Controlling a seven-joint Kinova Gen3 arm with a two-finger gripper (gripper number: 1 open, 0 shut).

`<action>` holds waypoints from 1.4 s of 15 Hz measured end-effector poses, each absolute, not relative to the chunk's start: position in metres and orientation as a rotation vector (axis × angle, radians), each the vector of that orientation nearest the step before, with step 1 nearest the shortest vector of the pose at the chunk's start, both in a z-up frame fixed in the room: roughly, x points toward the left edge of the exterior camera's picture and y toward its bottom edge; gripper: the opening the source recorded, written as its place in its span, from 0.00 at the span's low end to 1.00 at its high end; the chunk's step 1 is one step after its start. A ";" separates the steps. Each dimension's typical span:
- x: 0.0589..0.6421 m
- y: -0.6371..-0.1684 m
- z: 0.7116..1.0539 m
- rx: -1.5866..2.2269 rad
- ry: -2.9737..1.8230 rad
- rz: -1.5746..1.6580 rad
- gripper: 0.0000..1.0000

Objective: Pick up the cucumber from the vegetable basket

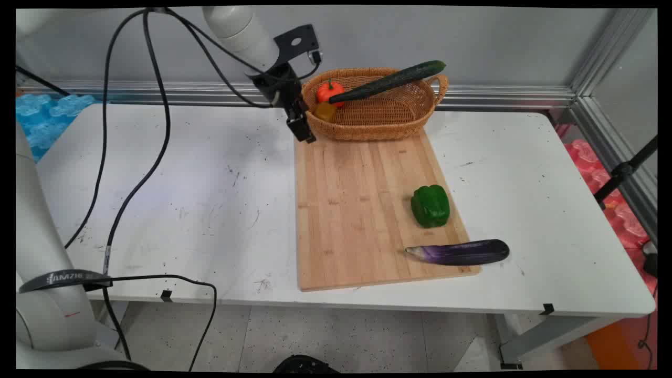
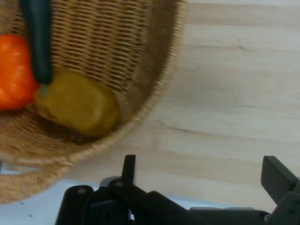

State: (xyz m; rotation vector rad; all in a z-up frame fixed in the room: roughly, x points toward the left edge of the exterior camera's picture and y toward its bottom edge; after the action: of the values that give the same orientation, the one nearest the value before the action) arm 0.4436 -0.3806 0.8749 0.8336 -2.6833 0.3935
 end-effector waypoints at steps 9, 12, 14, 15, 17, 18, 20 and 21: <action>0.448 -0.456 0.867 0.851 -2.598 0.514 1.00; 0.447 -0.481 0.860 0.828 -2.583 0.527 1.00; 0.446 -0.497 0.854 0.810 -2.570 0.530 1.00; 0.444 -0.505 0.851 0.799 -2.561 0.533 1.00; 0.439 -0.522 0.847 0.778 -2.537 0.545 1.00; 0.437 -0.529 0.845 0.768 -2.526 0.549 1.00; 0.431 -0.545 0.842 0.747 -2.501 0.558 1.00; 0.428 -0.551 0.840 0.739 -2.491 0.560 1.00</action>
State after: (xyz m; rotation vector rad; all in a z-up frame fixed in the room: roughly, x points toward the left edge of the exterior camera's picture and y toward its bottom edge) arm 0.4282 -0.5514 0.8399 0.7395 -2.4910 0.5603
